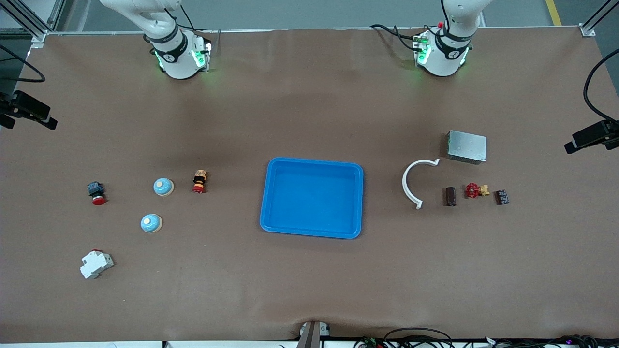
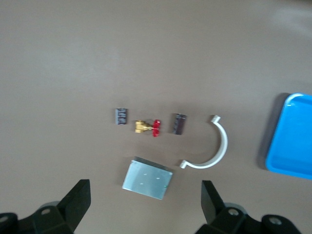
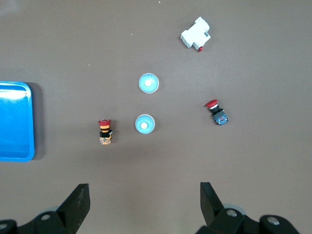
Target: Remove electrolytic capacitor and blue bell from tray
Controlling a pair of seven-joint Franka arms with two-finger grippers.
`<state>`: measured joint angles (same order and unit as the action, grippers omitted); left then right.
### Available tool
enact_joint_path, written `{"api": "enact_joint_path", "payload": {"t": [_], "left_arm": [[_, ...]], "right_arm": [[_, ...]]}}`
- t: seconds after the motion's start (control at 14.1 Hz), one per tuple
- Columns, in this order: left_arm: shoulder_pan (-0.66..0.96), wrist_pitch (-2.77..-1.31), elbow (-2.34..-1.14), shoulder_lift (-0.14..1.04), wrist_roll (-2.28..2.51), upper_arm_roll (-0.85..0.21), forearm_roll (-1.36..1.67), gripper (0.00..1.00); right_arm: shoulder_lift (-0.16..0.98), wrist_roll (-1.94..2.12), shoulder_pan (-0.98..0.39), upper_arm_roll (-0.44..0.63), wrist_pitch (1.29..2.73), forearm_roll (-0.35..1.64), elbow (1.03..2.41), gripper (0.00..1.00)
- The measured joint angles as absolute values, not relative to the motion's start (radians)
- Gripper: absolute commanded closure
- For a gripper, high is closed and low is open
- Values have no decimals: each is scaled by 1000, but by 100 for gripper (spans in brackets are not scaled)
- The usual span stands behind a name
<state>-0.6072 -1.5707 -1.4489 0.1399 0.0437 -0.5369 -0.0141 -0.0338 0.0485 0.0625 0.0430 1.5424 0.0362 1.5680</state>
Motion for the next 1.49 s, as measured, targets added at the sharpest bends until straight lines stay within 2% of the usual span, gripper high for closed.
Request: {"api": "enact_joint_path", "payload": {"t": [0.71,1.27,1.49], "left_arm": [[-561,-1571,-1440,137,44,-541,-46,0],[-151,-1569,-1433,125,44,-132,-46,0],[-113,-1568,-1433,120,44,-93,-46,0]], "right_arm": [[-34,48,61,42,1574,37,1596,0],[-34,48,61,43,1586,37,1596,0],[-34,48,61,43,1586,37,1596,0]]}}
